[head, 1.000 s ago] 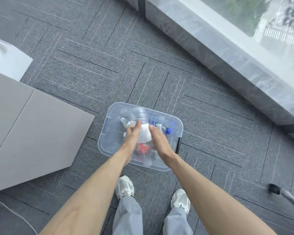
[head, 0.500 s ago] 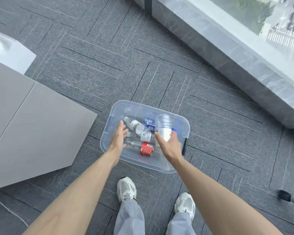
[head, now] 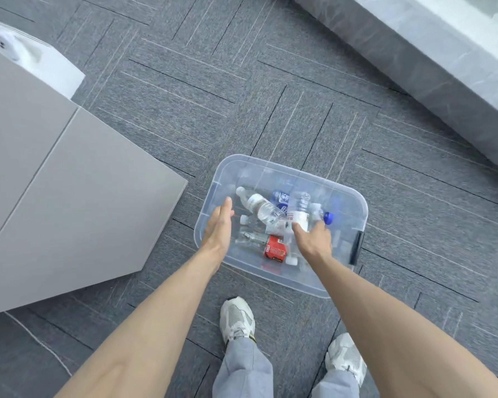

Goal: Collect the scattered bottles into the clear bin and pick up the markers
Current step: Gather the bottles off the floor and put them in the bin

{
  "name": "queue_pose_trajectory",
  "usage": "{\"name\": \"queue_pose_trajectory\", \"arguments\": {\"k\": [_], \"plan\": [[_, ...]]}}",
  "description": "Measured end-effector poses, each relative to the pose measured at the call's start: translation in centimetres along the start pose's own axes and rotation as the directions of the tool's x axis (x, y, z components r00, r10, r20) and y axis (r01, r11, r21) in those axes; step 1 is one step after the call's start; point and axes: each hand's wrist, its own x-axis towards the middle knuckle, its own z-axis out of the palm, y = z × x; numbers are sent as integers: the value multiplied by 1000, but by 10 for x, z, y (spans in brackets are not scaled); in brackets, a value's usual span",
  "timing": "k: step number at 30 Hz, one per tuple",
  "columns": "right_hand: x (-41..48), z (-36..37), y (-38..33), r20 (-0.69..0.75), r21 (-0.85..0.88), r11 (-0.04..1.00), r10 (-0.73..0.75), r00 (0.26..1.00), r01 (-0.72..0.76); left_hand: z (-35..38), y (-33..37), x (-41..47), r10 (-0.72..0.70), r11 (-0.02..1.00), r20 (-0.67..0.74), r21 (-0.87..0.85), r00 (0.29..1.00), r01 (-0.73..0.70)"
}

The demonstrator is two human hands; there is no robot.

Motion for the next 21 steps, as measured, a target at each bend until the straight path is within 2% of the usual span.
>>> {"name": "queue_pose_trajectory", "arguments": {"k": [3, 6, 10, 15, 21], "plan": [[-12, -1, -3, 56, -30, 997, -66, 996, 67, 1, 1, -5, -4, 1000, -4, 1, 1000, 4], [-37, -15, -13, 71, 31, 991, -130, 989, 128, 1, 6, -15, -16, 1000, -10, -19, 1000, 16], [-78, -40, -34, 105, 179, 978, -130, 986, 110, -2, 23, -42, -72, 993, -6, -96, 997, 71], [-149, -97, -66, 74, 251, 960, -143, 987, 120, -17, 62, -114, -163, 965, -53, -219, 985, 147], [-217, -150, -87, 115, 375, 919, -173, 978, 118, -11, 98, -197, -180, 932, -123, -339, 976, 129]]}}
